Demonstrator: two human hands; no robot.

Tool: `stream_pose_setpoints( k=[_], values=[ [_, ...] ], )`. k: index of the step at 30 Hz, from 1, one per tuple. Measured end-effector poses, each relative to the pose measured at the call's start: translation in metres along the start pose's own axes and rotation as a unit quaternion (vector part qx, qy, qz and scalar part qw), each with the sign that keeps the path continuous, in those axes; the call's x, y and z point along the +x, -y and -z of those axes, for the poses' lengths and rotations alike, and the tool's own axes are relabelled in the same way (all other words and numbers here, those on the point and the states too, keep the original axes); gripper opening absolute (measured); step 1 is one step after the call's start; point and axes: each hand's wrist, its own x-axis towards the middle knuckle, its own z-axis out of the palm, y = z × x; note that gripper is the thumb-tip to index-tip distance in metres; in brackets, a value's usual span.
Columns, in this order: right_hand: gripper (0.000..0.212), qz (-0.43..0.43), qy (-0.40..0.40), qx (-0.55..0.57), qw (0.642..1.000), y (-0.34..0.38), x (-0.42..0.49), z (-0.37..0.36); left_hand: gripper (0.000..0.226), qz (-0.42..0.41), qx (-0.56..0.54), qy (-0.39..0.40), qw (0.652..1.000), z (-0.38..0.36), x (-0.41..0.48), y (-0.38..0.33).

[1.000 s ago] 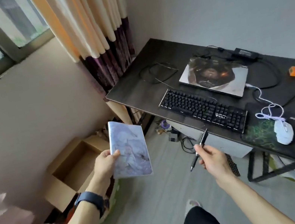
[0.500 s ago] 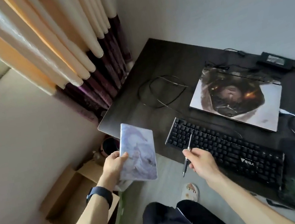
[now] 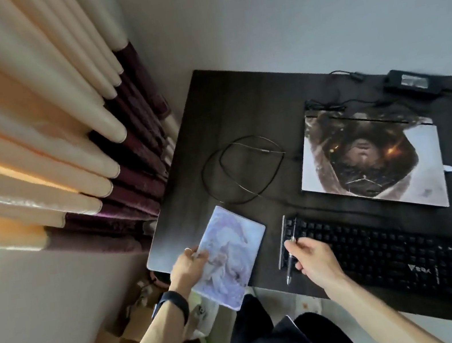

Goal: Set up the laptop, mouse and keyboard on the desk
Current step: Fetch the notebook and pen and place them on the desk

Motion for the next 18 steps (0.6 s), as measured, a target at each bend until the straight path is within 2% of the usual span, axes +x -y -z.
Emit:
stream_pose_setpoints(
  k=[4,9,13,16,18],
  values=[
    [0.029,-0.011,-0.032,0.032,0.999,0.025,0.01,-0.03,0.058,0.011,0.019,0.02,1.0,0.02,0.049,-0.01],
    [0.018,-0.03,-0.06,0.06,0.996,0.041,0.016,-0.062,0.046,-0.002,-0.019,0.021,1.0,0.031,0.074,-0.036],
    [0.023,-0.049,-0.066,0.032,0.996,0.044,0.022,-0.077,0.049,-0.026,-0.007,0.033,0.999,0.035,0.094,-0.058],
    [0.031,-0.061,-0.065,0.01,0.996,0.048,0.022,-0.086,0.05,-0.036,0.044,0.042,0.997,0.042,0.101,-0.061],
    [0.026,-0.069,-0.06,-0.009,0.996,0.051,0.023,-0.092,0.05,-0.034,0.057,0.061,0.996,0.046,0.101,-0.051]
  ],
)
